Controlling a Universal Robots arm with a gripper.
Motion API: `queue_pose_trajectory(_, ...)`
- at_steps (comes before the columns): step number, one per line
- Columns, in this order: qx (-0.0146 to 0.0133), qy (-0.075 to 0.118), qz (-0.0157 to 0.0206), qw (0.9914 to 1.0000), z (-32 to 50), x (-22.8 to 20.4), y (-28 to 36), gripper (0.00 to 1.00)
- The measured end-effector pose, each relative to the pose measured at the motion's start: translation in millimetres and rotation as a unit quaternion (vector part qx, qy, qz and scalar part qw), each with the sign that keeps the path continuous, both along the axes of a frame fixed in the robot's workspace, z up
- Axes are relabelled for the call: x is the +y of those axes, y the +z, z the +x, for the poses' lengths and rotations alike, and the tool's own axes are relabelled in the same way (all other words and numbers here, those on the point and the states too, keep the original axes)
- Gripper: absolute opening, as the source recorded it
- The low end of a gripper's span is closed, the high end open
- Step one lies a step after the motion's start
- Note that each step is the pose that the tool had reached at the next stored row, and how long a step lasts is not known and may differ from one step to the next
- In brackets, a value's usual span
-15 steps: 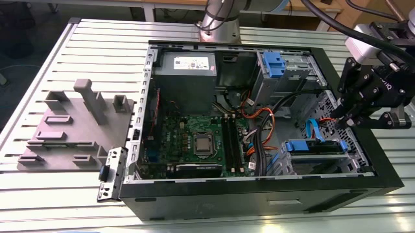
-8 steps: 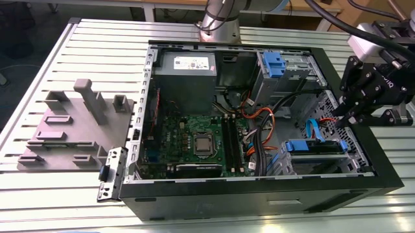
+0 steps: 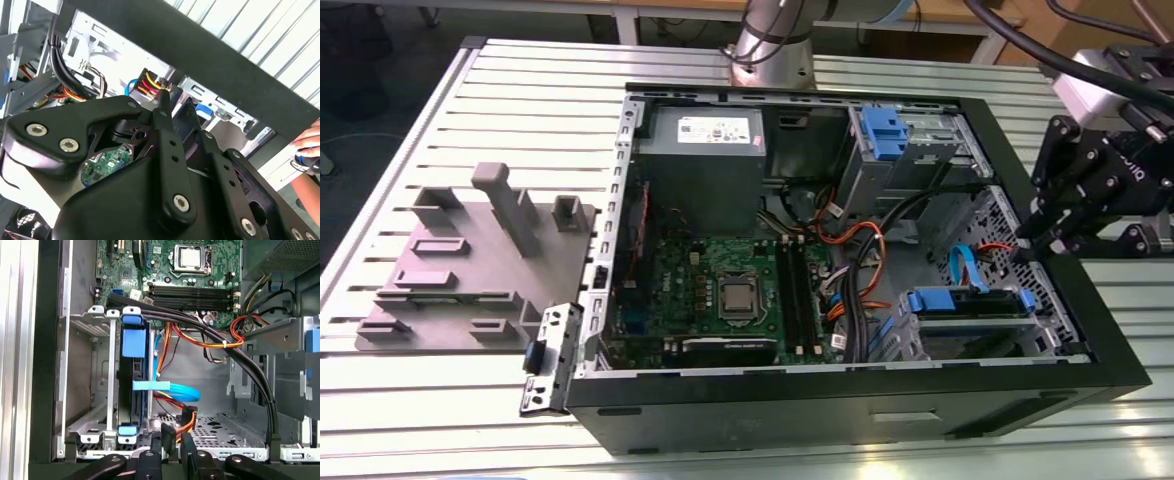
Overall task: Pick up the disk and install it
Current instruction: 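Insert the second disk wire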
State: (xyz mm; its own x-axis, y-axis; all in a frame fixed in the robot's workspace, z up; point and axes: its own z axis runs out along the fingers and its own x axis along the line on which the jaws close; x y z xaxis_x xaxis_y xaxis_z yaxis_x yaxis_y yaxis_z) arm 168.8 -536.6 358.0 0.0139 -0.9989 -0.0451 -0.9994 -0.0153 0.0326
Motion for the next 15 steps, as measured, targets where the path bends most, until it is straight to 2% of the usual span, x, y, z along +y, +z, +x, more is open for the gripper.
queue_pose_trajectory(12, 0.0000, 0.000, -0.0001, 1.00000, 2.9, 0.0, -8.7, 0.30)
queue_pose_trajectory(15, 0.0000, 0.000, -0.0001, 1.00000, -0.3, 0.0, -10.0, 0.30)
